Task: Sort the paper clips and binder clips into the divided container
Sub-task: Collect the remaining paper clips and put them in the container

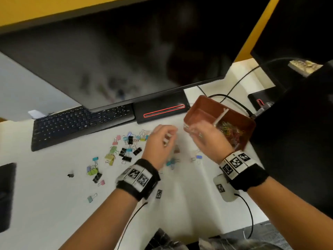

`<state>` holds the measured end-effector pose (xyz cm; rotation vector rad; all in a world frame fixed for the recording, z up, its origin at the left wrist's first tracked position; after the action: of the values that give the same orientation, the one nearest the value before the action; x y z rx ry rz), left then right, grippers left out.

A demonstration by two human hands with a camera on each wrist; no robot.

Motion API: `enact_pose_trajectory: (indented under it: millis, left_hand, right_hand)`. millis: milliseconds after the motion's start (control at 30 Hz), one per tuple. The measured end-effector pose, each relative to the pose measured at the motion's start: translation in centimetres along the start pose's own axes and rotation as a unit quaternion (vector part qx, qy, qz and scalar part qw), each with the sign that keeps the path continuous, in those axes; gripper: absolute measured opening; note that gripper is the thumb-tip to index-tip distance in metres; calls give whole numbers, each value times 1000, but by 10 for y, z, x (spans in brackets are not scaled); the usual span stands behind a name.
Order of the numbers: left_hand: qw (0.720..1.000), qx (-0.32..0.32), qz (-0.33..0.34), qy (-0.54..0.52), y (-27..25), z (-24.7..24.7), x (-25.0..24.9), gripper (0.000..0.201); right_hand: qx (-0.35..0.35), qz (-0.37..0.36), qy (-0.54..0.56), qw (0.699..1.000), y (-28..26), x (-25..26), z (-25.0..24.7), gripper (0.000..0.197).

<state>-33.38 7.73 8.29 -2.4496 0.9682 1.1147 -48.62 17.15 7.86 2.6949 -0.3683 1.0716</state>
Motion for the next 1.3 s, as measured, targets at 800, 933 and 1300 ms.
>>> enact_pose_trajectory:
  millis: [800,933,1300]
  left_hand:
    - [962,6,-256,95,-53,-120,228,30]
    - [960,-19,-253,120,-64,-138,238,32]
    - [927,106,-174,314,-37,-103,206,29]
  right_hand:
    - [139,114,-112,977,9,47,148,21]
    - [115,70,-105,985,-4,57,146,16]
    - [258,155,-104,948,-37,61,185,23]
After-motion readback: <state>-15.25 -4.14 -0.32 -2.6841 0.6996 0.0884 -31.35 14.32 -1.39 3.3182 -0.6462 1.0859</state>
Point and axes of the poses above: each hand's wrist, its own y-axis towards the middle knuckle, its own z-axis out of the palm, x = y × z, the point moved 2 cm from there along y, towards the middle knuckle, and after that the axes turned 5 degrees about y, right-handed, at the moved point
